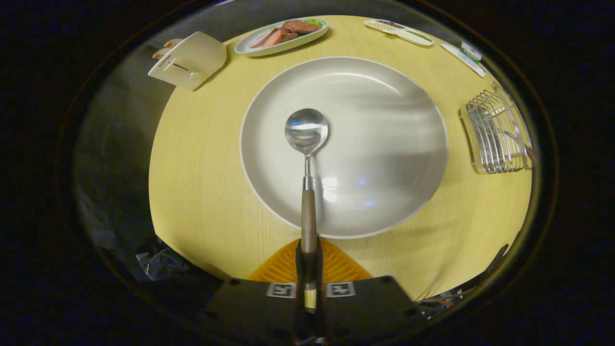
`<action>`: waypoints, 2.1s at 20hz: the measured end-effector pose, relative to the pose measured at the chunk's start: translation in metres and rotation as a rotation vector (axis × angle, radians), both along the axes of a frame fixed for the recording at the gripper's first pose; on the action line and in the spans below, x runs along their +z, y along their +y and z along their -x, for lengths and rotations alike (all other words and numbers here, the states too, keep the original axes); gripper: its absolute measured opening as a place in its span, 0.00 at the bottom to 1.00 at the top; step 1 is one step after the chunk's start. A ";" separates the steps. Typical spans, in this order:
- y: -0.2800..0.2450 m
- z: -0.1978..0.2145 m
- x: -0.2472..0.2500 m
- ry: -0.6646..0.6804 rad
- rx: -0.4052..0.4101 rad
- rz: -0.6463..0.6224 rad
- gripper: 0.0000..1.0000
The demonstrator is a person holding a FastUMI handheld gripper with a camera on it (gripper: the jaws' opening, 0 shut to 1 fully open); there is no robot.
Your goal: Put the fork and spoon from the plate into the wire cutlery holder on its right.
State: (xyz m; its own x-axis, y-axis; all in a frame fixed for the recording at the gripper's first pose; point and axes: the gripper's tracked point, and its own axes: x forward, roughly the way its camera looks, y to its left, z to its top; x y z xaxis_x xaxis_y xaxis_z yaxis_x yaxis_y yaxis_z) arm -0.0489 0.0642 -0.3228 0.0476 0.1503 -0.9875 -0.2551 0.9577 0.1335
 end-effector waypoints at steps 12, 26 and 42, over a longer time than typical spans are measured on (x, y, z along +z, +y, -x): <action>-0.012 0.000 0.054 -0.068 -0.057 -0.088 0.06; -0.128 -0.047 0.142 -0.182 -0.225 -0.016 0.06; -0.195 -0.077 0.118 -0.037 -0.210 0.072 0.08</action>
State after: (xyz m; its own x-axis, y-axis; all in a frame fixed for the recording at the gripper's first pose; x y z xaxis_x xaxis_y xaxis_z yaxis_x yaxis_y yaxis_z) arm 0.0286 -0.1312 -0.2050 0.1071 0.0622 -0.9923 -0.0524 0.9970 0.0568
